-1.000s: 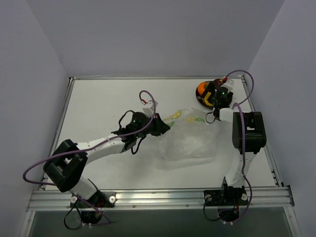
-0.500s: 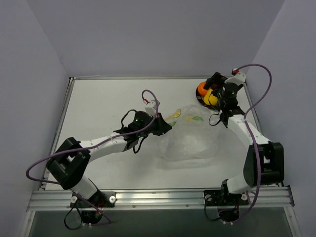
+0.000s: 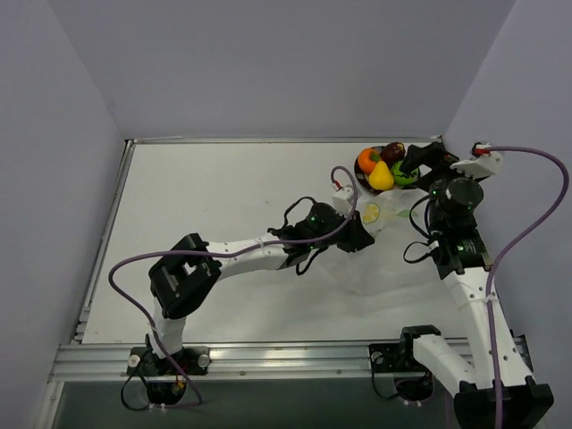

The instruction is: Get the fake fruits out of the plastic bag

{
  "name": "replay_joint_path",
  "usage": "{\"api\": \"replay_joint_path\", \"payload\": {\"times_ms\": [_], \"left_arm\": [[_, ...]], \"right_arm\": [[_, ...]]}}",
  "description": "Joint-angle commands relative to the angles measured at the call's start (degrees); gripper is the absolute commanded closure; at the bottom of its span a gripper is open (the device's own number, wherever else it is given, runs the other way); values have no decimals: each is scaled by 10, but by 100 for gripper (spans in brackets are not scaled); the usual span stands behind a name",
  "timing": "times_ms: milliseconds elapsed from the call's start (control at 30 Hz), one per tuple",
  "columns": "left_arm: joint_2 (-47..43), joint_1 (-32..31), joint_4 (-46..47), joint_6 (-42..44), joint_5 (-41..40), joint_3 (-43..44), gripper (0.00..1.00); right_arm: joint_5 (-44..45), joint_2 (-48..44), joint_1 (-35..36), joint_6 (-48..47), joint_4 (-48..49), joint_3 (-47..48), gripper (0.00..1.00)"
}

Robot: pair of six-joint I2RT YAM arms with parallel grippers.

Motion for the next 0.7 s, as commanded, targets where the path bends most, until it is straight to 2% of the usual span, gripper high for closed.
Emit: {"api": "replay_joint_path", "payload": {"times_ms": [0, 100, 167, 233, 300, 467, 600, 667], "left_arm": [[-11, -11, -9, 13, -1, 56, 98], [-25, -8, -26, 13, -34, 48, 93], [-34, -5, -33, 14, -47, 38, 84], [-52, -4, -36, 14, -60, 21, 68], [-78, -2, -40, 23, -63, 12, 6], [-168, -2, -118, 107, -130, 6, 6], [-301, -7, -201, 172, -214, -10, 6], [-374, -10, -248, 217, -257, -27, 6]], "right_arm": [[-18, -40, -1, -2, -56, 19, 3], [-25, -69, -2, 2, -82, 14, 2], [-40, -91, -2, 11, -93, 11, 2], [-47, -108, -2, 19, -104, 10, 1], [-47, -131, -2, 27, -121, 17, 0], [-15, -189, -2, 29, -149, 42, 0], [-4, -250, -2, 31, -151, 32, 0], [17, -293, 10, 28, -153, -12, 0]]}}
